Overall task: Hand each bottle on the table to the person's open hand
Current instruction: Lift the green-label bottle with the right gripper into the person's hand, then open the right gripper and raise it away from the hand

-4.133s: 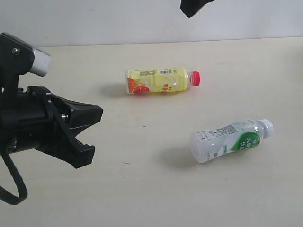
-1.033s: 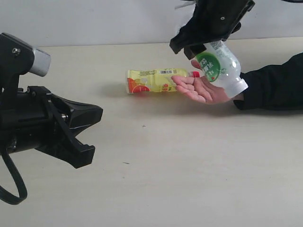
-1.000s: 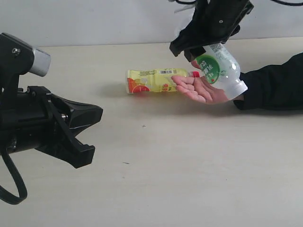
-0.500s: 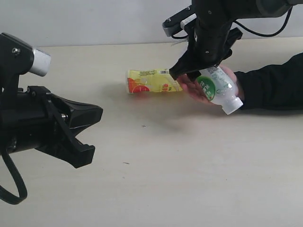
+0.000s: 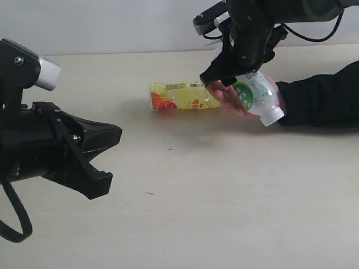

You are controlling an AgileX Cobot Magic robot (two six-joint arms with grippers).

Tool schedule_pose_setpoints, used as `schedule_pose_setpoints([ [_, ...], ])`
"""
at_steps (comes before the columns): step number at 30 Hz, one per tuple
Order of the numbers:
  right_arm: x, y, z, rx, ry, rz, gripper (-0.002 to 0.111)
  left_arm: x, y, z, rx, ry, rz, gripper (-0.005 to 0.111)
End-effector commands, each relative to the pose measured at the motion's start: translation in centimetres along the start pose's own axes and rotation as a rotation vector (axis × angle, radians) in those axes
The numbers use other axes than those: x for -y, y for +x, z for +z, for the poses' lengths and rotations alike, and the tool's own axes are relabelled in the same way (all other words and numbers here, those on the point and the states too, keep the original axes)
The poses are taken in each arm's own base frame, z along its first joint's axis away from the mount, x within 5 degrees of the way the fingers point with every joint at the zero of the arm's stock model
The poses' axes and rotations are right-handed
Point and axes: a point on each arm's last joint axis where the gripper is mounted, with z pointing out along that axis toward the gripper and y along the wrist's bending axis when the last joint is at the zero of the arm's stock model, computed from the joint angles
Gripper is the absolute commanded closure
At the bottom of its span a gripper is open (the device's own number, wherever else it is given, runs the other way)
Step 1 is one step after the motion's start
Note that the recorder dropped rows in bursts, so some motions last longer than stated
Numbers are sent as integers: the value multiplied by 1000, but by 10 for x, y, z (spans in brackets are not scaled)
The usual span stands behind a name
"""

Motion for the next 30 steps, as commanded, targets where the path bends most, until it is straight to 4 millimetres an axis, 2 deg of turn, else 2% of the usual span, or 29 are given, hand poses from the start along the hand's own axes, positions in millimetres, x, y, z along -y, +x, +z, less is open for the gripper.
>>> schedule_pose_setpoints([
  [1,1,-6,-3,51,7,-19,55,-1,1,-1,1,-2,6,106],
  [5,1,-6,-3,48,6,-18,45,-1,1,-1,1,-2,6,106],
  [16,1,-5,-3,42,8,-18,27,-1,1,-1,1,-2,6,106],
  [23,5,-4,-7,31,31,-38,26,-1,1,-1,1,-2,6,106],
  [30,14,-8,-30,77,44,-23,26,-1,1,-1,1,-2,6,106],
])
